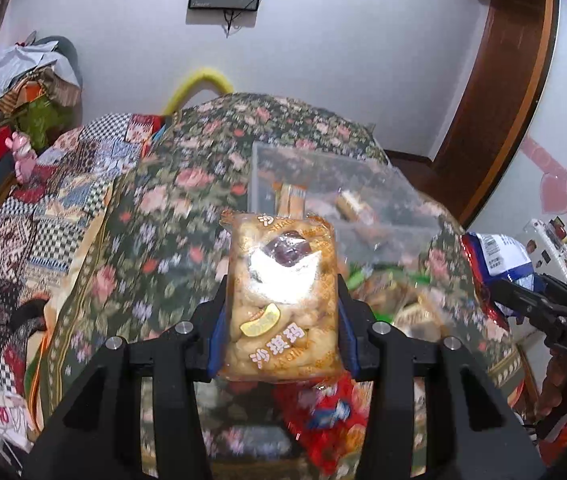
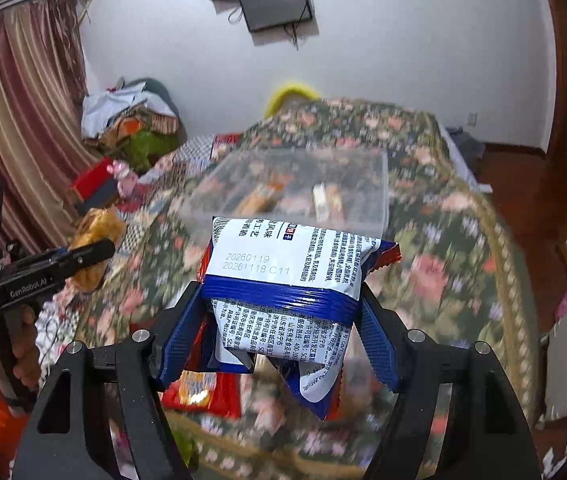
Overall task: Organize snacks
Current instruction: 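Carry both packs over the clear box and release them inside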
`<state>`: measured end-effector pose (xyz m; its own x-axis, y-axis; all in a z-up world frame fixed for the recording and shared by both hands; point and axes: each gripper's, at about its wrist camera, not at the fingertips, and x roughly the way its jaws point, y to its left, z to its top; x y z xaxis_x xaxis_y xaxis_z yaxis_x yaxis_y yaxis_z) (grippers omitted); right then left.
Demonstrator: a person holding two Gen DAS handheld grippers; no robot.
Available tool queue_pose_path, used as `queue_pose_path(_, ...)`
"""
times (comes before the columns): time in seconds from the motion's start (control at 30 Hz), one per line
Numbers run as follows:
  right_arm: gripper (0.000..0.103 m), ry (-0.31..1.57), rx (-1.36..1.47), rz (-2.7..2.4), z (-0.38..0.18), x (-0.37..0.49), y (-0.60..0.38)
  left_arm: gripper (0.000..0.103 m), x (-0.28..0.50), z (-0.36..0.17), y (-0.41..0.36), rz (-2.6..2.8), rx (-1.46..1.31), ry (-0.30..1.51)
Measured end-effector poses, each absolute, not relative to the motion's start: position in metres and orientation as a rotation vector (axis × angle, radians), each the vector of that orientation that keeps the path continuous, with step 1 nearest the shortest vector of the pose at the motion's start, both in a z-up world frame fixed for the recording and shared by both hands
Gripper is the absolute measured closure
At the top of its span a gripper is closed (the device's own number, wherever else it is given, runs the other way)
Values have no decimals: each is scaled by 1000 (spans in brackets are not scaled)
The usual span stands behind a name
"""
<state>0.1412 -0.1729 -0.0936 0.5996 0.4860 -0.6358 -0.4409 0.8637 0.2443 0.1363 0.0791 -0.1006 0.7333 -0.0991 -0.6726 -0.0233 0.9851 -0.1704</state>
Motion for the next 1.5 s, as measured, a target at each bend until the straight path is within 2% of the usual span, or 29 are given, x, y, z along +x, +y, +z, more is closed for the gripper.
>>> queue_pose_path(0.37,32,710,44,532,-81,195,-159,58,200,-96,67,-65,-178,751)
queue_pose_path(0.93,32,861,-7,543,-131,277,-116,58,293,-147,56,-46,-154,843)
queue_pose_path(1.13,31,902,-31,528,-144,288,-108,57,309,-150,56,-43,-163,845)
queue_pose_path(1.27,26,914,-33,503,-148,287,-110,57,314,-152,62,-22,-200,855)
queue_pose_path(1.37,22,901,-38,498,-142,282,-114,54,310,-150,64,-26,-201,855)
queue_pose_path(1.5,22,873,-23,510,-128,270,-122,53,292,-138,61,-24,-168,834)
